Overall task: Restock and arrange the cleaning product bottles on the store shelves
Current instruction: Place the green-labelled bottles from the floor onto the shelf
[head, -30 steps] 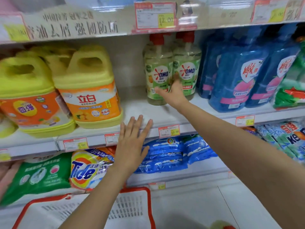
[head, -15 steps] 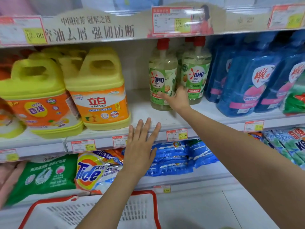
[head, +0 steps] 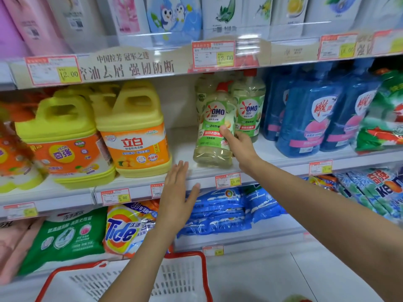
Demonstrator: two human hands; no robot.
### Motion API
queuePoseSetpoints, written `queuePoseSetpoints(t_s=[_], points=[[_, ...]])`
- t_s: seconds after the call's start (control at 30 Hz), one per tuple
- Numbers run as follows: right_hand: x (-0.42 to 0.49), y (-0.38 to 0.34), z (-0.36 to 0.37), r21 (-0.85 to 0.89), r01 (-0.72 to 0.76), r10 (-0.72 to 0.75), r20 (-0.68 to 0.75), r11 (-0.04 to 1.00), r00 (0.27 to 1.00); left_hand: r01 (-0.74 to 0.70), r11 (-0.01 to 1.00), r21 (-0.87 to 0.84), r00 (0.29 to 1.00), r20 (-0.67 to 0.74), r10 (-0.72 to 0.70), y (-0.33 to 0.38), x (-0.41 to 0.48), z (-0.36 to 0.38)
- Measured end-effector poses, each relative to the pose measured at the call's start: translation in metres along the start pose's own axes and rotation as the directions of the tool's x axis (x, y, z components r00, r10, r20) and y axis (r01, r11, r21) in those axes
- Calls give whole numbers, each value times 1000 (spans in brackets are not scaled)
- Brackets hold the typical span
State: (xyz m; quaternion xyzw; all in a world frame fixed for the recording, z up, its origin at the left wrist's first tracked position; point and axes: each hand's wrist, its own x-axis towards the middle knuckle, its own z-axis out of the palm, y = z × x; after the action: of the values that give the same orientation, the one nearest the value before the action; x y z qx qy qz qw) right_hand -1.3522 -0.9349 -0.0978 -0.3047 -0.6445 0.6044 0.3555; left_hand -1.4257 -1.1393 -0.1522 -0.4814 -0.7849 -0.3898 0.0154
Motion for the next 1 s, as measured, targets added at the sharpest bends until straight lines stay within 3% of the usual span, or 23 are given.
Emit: queuePoseSetpoints(t_s=[0.1,0.17,0.23,0.27,0.33,0.4,0.5,0.6,0.7,0.77,0.87,1.0], points=[[-19,-26,-11,41,2,-6,86,999,996,156,937,-314,981,-62,-184,24,-2,-17],[-39,-41,-21,30,8,-12,154,1000,988,203,813,-546,962,-45,-271,45,0,-28],[-64,-46,-32,13,11,-14,222,1000,975,269,640,-720,945,68,-321,67,1,-37],[-79,-46,-37,4,9,-10,246,1000,969,322,574,-753,935,158,-317,78,0,-40],[-108,-37,-48,-6,10,-7,283,1000,959,390,585,-711,920,270,-285,98,-8,-40],[-132,-26,-59,-30,-5,13,273,1000,962,411,632,-658,911,271,-310,108,-23,-31],[-152,-12,-80,-57,-91,101,228,994,968,452,519,-726,889,317,-331,114,-51,-16],[-169,-4,-100,215,-259,207,237,942,949,500,416,-759,865,421,-272,122,-70,0],[-189,0,-114,452,-347,226,300,822,927,576,405,-710,812,552,-189,136,-83,17],[-196,0,-123,520,-336,212,284,785,935,598,491,-634,777,610,-158,147,-86,23],[-202,2,-136,518,-281,199,208,808,958,453,704,-547,849,505,-154,164,-82,25],[-201,7,-136,399,-135,147,0,907,989,334,767,-548,893,443,-72,186,-89,37]])
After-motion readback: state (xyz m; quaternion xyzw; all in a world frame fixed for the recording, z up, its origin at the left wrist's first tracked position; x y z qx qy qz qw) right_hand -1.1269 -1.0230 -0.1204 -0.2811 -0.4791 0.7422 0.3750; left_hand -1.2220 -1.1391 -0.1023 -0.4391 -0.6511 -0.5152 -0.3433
